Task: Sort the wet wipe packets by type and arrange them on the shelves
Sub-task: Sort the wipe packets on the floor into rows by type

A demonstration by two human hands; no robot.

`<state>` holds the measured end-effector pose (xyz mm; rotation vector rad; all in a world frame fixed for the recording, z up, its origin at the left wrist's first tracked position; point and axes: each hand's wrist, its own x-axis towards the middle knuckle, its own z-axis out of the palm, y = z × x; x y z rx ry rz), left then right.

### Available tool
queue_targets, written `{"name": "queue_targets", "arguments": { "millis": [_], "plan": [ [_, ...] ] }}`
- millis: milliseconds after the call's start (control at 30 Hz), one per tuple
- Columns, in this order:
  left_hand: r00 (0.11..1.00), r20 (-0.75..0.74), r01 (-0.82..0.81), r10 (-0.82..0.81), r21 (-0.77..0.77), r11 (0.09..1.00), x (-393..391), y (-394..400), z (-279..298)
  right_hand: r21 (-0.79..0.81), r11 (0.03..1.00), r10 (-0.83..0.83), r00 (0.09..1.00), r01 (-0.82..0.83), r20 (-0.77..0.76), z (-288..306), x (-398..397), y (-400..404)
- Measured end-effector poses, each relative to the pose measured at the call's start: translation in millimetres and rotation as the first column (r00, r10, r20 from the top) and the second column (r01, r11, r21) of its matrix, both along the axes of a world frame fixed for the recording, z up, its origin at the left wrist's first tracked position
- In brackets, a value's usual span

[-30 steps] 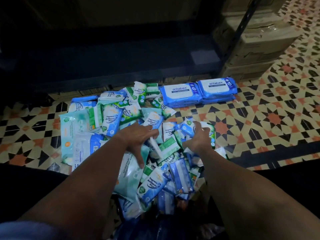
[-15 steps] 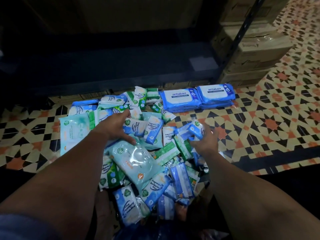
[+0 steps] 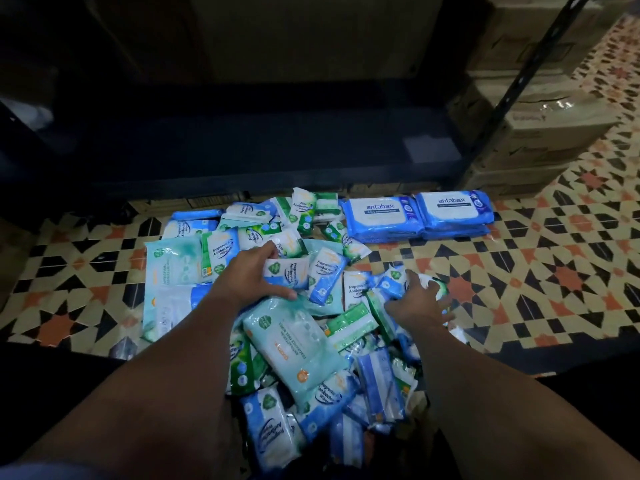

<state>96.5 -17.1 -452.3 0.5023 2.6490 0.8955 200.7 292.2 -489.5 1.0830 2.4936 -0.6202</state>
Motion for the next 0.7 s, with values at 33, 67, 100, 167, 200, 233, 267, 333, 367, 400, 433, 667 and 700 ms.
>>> {"name": "queue_targets", "arguments": {
  "millis": [33, 67, 100, 167, 200, 233, 267, 333, 367, 400, 433, 667, 700],
  "plan": [
    [0.999, 0.026, -0.022, 0.022, 0.021, 1.0, -1, 1, 2, 0.052, 0.998, 0.04, 0.999, -0.04, 0.006, 3, -4, -4],
    [0.998, 0.055, -0.043, 0.041, 0.034, 0.998, -3, 2, 2, 0.096, 0.992, 0.087, 0.996, -0.087, 0.001, 5, -7, -9],
    [0.996, 0.075, -0.06, 0.056, 0.051, 0.997, -4, 3, 3, 0.128, 0.982, 0.143, 0.99, -0.14, -0.013, 7, -12, -16],
    [0.991, 0.102, -0.094, 0.084, 0.097, 0.991, -6, 4, 3, 0.156, 0.962, 0.237, 0.97, -0.226, -0.059, 10, -21, -29],
    [0.988, 0.115, -0.122, 0.106, 0.14, 0.983, -6, 5, 6, 0.16, 0.952, 0.278, 0.956, -0.262, -0.091, 10, -26, -35],
    [0.982, 0.131, -0.157, 0.133, 0.19, 0.969, -9, 4, 8, 0.166, 0.939, 0.322, 0.939, -0.3, -0.125, 11, -30, -42],
    [0.975, 0.151, -0.197, 0.166, 0.229, 0.953, -13, 1, 9, 0.166, 0.925, 0.366, 0.918, -0.34, -0.156, 11, -34, -48],
    [0.946, 0.217, -0.297, 0.239, 0.3, 0.907, -24, -6, 15, 0.154, 0.895, 0.444, 0.871, -0.419, -0.209, 11, -42, -61],
    [0.928, 0.245, -0.354, 0.282, 0.338, 0.872, -30, -13, 18, 0.145, 0.879, 0.476, 0.85, -0.454, -0.224, 12, -46, -67],
    [0.905, 0.262, -0.414, 0.334, 0.37, 0.832, -37, -21, 19, 0.136, 0.864, 0.504, 0.832, -0.485, -0.233, 13, -51, -73],
    [0.876, 0.282, -0.478, 0.391, 0.403, 0.78, -43, -29, 22, 0.128, 0.849, 0.527, 0.815, -0.512, -0.24, 13, -56, -79],
    [0.609, 0.449, -0.774, 0.654, 0.518, 0.364, -62, -102, 16, 0.02, 0.754, 0.624, 0.707, -0.657, -0.333, 14, -102, -128],
    [0.581, 0.475, -0.795, 0.661, 0.505, 0.335, -60, -109, 11, -0.012, 0.732, 0.638, 0.693, -0.681, -0.336, 13, -108, -135]
  ]
}}
